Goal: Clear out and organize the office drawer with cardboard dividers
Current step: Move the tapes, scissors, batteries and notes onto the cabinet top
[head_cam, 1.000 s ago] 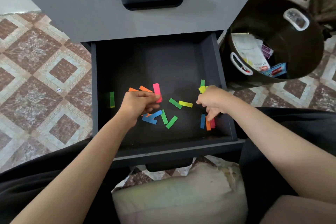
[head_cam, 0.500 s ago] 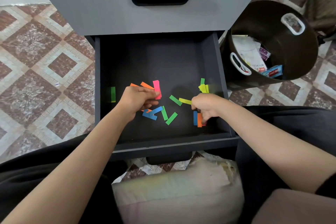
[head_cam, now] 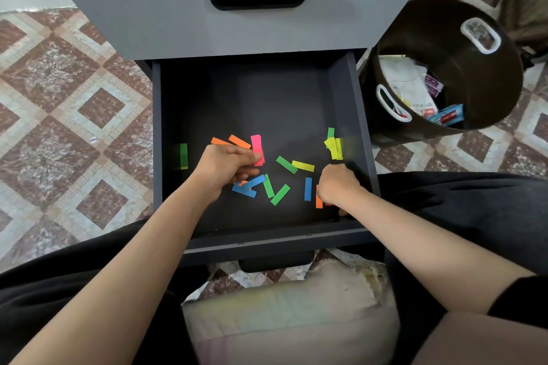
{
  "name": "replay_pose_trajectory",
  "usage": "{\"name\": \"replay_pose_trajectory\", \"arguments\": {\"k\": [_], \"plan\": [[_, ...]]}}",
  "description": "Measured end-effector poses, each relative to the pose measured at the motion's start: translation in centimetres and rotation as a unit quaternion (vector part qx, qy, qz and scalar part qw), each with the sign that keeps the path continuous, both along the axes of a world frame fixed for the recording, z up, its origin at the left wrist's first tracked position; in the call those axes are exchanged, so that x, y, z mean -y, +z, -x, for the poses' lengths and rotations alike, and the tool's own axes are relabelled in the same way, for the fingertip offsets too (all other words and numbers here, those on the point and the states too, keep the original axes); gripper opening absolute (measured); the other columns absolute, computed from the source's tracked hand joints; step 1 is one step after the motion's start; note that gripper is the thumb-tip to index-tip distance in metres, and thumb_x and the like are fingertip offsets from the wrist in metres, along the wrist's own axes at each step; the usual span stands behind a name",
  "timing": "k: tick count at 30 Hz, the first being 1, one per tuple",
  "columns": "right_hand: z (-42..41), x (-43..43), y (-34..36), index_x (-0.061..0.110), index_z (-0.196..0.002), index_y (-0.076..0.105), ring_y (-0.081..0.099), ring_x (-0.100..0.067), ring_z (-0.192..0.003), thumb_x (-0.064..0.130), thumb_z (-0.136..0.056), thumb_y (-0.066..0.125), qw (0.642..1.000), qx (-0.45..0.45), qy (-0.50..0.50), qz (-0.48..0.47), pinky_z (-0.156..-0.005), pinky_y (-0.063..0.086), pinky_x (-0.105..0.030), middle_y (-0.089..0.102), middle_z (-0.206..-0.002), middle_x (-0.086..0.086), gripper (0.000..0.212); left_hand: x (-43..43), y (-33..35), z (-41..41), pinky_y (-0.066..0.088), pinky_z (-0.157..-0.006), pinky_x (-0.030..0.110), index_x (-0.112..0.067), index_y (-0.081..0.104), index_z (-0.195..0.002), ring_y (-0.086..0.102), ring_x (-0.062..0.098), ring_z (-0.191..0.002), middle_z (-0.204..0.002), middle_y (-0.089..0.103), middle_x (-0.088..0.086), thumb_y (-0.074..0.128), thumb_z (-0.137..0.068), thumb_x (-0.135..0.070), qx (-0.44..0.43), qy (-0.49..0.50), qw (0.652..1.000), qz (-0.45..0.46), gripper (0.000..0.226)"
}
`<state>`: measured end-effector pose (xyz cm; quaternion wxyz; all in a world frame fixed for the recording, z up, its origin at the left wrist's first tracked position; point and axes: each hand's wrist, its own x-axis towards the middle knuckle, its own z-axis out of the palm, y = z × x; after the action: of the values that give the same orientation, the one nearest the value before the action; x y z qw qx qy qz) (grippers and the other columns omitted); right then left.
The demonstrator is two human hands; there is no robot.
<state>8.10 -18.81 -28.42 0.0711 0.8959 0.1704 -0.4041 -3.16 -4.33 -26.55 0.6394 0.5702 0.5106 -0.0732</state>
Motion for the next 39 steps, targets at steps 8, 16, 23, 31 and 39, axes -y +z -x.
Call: {"name": "replay_pose_trajectory", "arguments": {"k": [8,16,23,31,39], "plan": [[-0.2,0.1,-0.8,-0.002,-0.107,0.058,0.064,-0.028,-0.094,0.008,-0.091,0.058,0.997,0.063,-0.022,-0.041,-0.063,0.046,-0.027,0.062,-0.107,-0.015,0.019,0.0,0.1,0.0,0.05,-0.059,0.016,-0.01,0.066,-0.079,0.064,0.01,-0.065,-0.078,0.068,0.003,0.065,-0.085,-0.013,0.008,0.001,1.0,0.005,0.006],[-0.4,-0.3,-1.2,0.002,-0.099,0.058,0.06,-0.024,-0.08,0.015,-0.089,0.063,0.996,0.048,-0.027,-0.07,-0.05,0.04,-0.025,0.057,-0.088,-0.01,0.017,0.2,0.2,0.0,0.05,-0.053,0.012,-0.008,0.067,-0.084,0.063,0.008,-0.063,-0.076,0.068,0.0,0.064,-0.085,-0.012,0.015,-0.009,1.0,0.009,0.005],[-1.9,-1.7,-0.7,-0.001,-0.094,0.066,0.059,-0.018,-0.06,0.016,-0.087,0.066,0.988,0.005,-0.075,-0.134,-0.052,0.048,-0.022,0.064,-0.08,-0.012,0.019,0.3,0.3,-0.1,0.051,-0.056,0.014,-0.012,0.066,-0.079,0.064,0.011,-0.066,-0.076,0.067,0.003,0.065,-0.085,-0.012,0.016,-0.016,1.0,0.01,0.006],[-2.6,-3.5,2.3,-0.001,-0.096,0.064,0.06,-0.015,-0.058,0.006,-0.085,0.066,0.946,-0.146,-0.178,-0.227,-0.055,0.05,-0.021,0.067,-0.087,-0.017,0.013,0.4,0.3,-0.3,0.05,-0.054,0.013,-0.014,0.066,-0.075,0.063,0.004,-0.054,-0.069,0.066,-0.002,0.066,-0.084,-0.014,0.018,-0.018,0.999,0.02,0.009],[-2.2,-3.4,2.9,-0.001,-0.094,0.065,0.064,-0.015,-0.059,-0.001,-0.084,0.064,0.915,-0.194,-0.215,-0.28,-0.054,0.055,-0.019,0.065,-0.075,-0.011,0.01,1.0,0.3,-0.5,0.051,-0.053,0.012,-0.01,0.07,-0.082,0.063,0.006,-0.058,-0.07,0.068,0.0,0.067,-0.082,-0.014,0.027,-0.013,0.999,0.042,0.005]]}}
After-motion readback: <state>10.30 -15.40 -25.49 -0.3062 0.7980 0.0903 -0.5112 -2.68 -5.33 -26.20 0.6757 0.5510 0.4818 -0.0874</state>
